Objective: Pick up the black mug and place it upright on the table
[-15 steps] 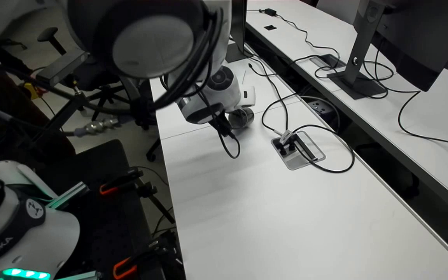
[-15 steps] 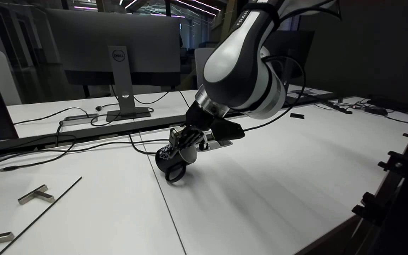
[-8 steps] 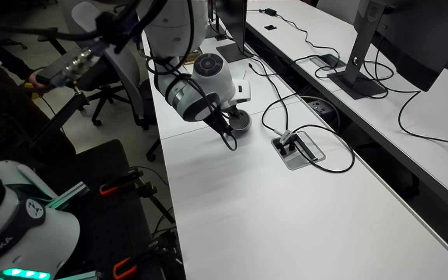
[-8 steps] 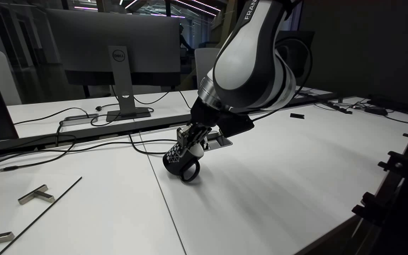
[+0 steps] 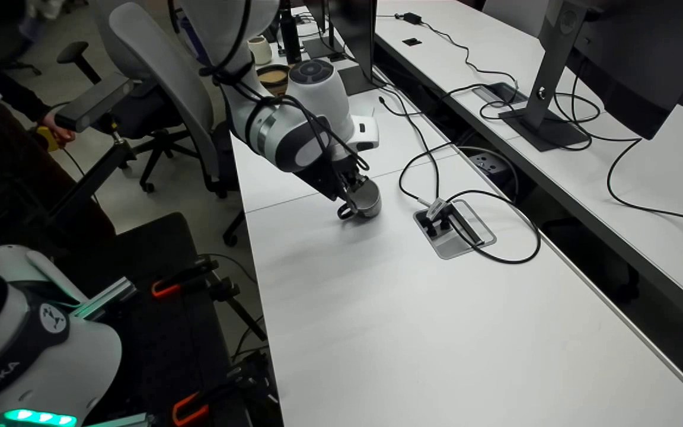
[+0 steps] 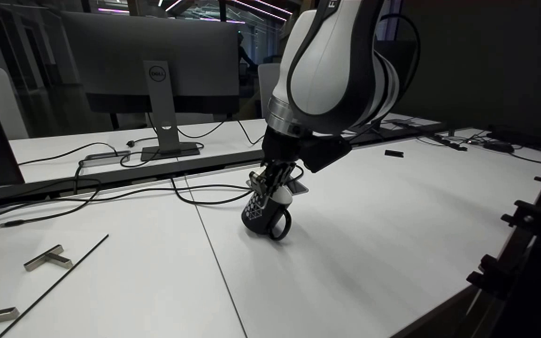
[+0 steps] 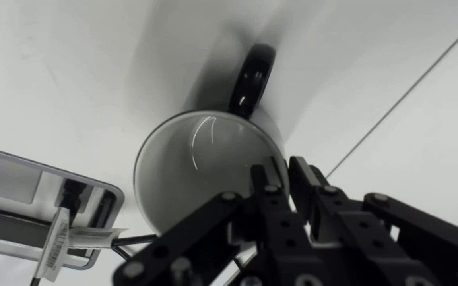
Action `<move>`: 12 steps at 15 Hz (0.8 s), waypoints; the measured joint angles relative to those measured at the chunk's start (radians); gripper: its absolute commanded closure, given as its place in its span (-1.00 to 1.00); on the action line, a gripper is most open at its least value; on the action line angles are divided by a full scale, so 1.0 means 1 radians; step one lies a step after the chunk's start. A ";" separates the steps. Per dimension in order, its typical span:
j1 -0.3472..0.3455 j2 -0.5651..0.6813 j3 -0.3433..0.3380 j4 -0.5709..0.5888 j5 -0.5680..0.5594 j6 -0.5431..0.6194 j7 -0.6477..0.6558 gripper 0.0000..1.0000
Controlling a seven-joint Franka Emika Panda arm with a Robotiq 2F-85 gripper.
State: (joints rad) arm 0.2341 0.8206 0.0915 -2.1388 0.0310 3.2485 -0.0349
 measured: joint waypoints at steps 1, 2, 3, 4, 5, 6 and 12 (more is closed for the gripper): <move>0.040 -0.016 -0.038 -0.004 0.003 -0.041 0.016 0.93; 0.076 -0.030 -0.072 -0.007 0.003 -0.082 0.032 0.93; 0.107 -0.041 -0.101 -0.009 0.003 -0.121 0.047 0.93; 0.133 -0.050 -0.126 -0.010 0.001 -0.157 0.060 0.93; 0.154 -0.058 -0.145 -0.011 -0.001 -0.188 0.072 0.93; 0.169 -0.064 -0.159 -0.011 -0.004 -0.216 0.080 0.93; 0.196 -0.069 -0.192 -0.009 -0.031 -0.265 0.122 0.93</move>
State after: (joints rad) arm 0.4303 0.7515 -0.1006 -2.1482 0.0002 2.9837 0.0871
